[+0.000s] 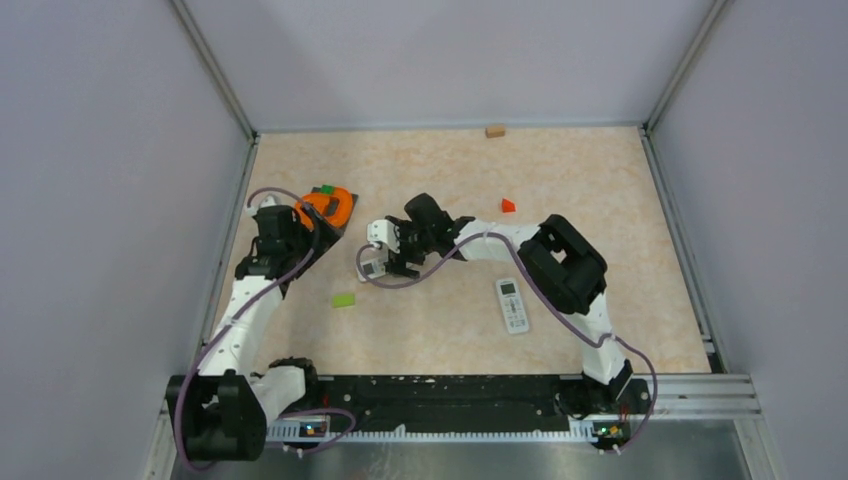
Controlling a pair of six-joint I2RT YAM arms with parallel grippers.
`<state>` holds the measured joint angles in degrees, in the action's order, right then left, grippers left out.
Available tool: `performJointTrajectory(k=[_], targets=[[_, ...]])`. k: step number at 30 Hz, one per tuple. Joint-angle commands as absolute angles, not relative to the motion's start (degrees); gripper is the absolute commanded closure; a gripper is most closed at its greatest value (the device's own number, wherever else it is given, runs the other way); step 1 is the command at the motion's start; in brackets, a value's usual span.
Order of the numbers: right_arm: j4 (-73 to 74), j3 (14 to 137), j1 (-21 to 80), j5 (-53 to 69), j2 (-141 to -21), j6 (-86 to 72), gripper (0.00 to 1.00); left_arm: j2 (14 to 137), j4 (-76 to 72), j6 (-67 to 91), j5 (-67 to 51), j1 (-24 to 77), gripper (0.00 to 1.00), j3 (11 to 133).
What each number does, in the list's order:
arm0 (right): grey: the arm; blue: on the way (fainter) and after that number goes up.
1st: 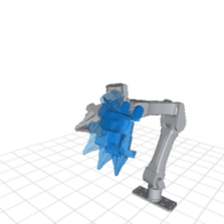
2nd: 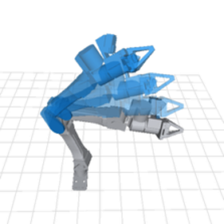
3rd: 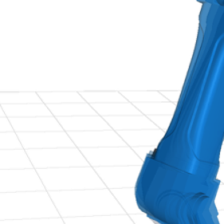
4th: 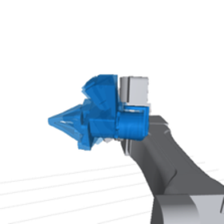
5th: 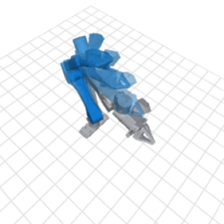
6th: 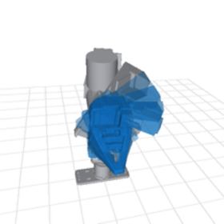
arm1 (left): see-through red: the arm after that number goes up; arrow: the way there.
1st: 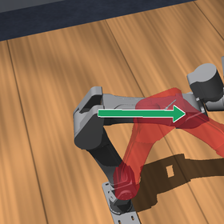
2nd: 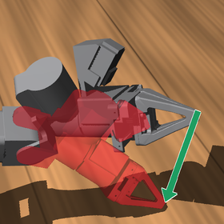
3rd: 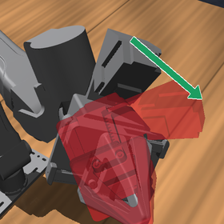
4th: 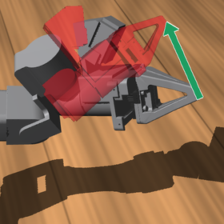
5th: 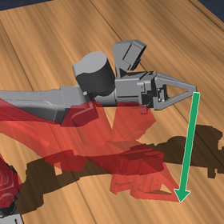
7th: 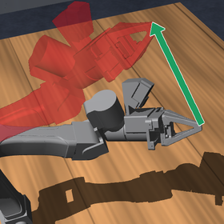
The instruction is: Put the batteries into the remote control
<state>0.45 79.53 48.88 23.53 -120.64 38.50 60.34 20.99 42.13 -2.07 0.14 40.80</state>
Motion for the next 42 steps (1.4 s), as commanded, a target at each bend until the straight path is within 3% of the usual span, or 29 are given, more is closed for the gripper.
performJointTrajectory(k=[1,6,16,20,23,27,36,42], targets=[[12.43,86.85,47.32,32.8,-124.23,44.51,0.14,58.54,22.16,41.33,-2.23,-1.68,0.01,43.97],[16.54,91.39,47.36,34.24,-128.07,46.15,0.18,58.22,22.91,41.37,-2.5,-2.24,0.01,44.69],[13.74,89.13,47.66,35.6,-127.28,44.71,0.6,55.55,23.15,41.47,-2.59,-2.6,0.01,42.14],[12.44,88.32,46.77,38.65,-124.75,36.63,0.75,54.34,19.42,40.0,-9.68,-2.55,0.01,39.11],[6.86,86.08,44.25,46.08,-122.29,23.08,0.79,54.63,16.71,38.77,-18.5,-2.58,0.01,36.89],[-16.49,75.03,40.17,53.8,-117.02,-3.13,0.81,54.8,14.25,39.12,-21.72,-2.61,0.01,34.15],[-49.96,64.0,36.13,54.37,-115.66,-52.21,0.84,54.81,3.64,42.17,-35.83,-2.54,0.01,32.1],[-92.49,62.26,35.66,53.55,-123.67,-91.39,0.87,54.1,-6.51,44.87,-43.84,-2.37,0.01,29.46]])
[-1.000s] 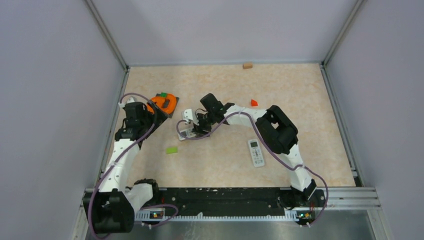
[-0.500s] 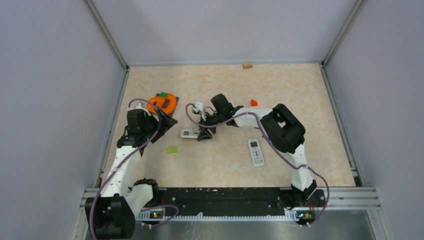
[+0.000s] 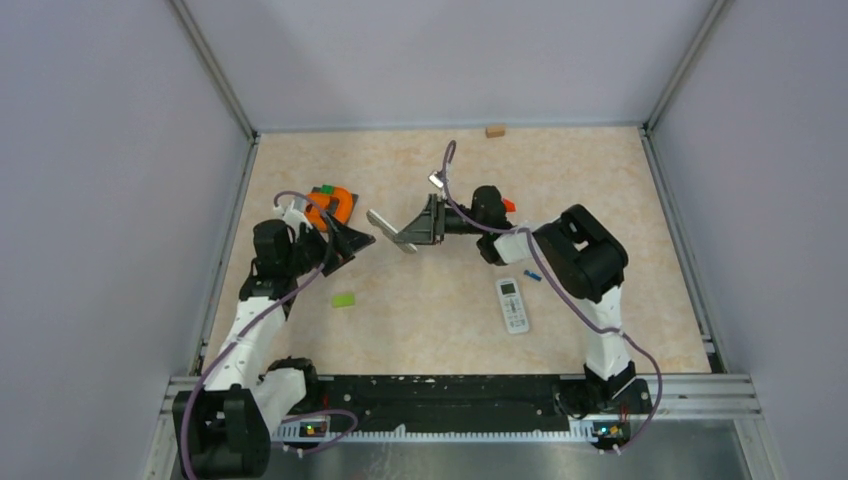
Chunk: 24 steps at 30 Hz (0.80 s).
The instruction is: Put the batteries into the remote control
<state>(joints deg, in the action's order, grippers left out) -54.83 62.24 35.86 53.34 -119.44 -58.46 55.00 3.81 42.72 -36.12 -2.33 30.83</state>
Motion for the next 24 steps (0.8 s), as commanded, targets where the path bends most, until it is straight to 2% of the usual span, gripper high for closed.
performJointTrajectory(k=[1,6,11,16,21,24], targets=[[-98.13,62.9,35.82,53.26,-124.94,-95.75,0.87,54.04,-7.81,45.59,-45.06,-2.31,0.01,29.24],[-97.13,63.57,37.11,54.0,-123.95,-96.6,0.89,53.82,-15.19,49.32,-49.58,-1.42,0.01,28.37],[-93.04,63.83,37.62,54.61,-121.85,-93.68,0.89,52.31,-14.33,49.72,-46.63,-1.15,0.01,28.48],[-81.32,64.18,39.48,55.87,-118.44,-86.0,0.88,55.23,-19.61,56.18,-46.61,-1.06,0.01,29.66],[-77.07,64.81,41.14,54.75,-116.11,-83.35,0.88,58.1,-18.87,59.19,-44.45,-0.79,0.01,31.57],[-74.35,65.36,41.69,54.22,-115.11,-82.47,0.88,57.69,-21.56,61.43,-45.53,-0.33,0.06,31.36]])
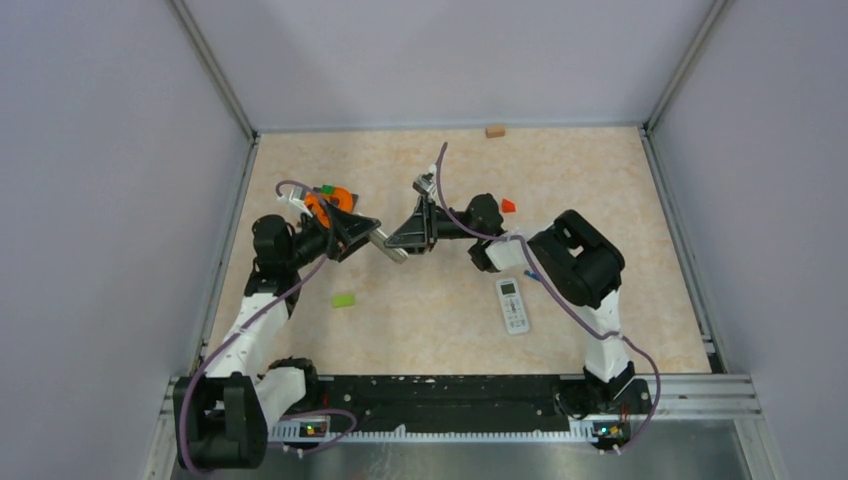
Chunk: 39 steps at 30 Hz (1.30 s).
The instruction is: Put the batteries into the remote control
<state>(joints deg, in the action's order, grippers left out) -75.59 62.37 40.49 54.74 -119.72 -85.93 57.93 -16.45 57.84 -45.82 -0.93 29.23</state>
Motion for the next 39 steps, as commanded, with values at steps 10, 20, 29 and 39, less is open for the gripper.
performJointTrajectory(k=[10,20,29,39], targets=[[-58.2,65.1,42.1,47.92,-111.14,-73.63,0.84,53.96,-18.14,64.66,-44.17,-0.26,0.46,30.81],[-38.85,64.75,41.84,39.65,-104.49,-57.41,0.36,53.76,-6.59,64.18,-40.85,-0.24,0.98,34.36],[-28.06,58.4,42.86,23.88,-92.26,-30.28,0.22,55.81,4.36,60.37,-34.87,-0.26,1.0,38.07],[-19.72,55.75,44.21,4.07,-93.66,-30.77,0.27,63.2,0.99,53.62,-27.34,-0.26,0.38,36.91]])
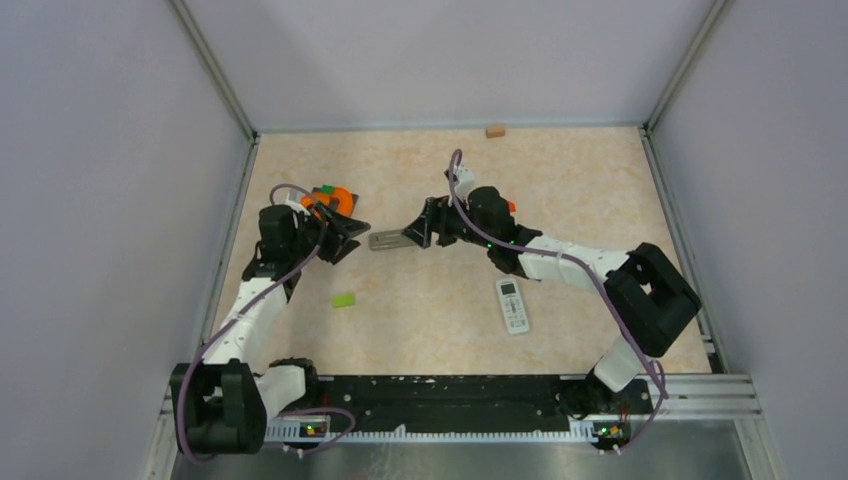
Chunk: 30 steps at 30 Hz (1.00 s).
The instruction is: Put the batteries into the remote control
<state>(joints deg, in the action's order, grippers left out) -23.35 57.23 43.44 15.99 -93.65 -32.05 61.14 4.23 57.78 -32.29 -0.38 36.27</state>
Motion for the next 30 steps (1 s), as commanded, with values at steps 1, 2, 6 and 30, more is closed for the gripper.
performJointTrajectory(k=[1,2,6,30], targets=[[-17.0,56.61,44.13,1.52,-94.2,-31.45,0.27,64.56,0.86,53.06,-26.2,-0.26,0.29,37.53],[-13.28,58.06,44.0,-0.96,-94.93,-32.39,0.28,66.33,0.84,52.93,-25.12,-0.26,0.23,38.18],[-4.43,62.93,43.59,-4.32,-99.01,-35.18,0.34,75.1,0.44,52.13,-21.14,1.16,0.11,42.31],[-3.89,67.52,43.5,4.29,-110.86,-45.41,0.58,102.96,-8.19,49.43,-25.67,6.84,0.43,52.71]])
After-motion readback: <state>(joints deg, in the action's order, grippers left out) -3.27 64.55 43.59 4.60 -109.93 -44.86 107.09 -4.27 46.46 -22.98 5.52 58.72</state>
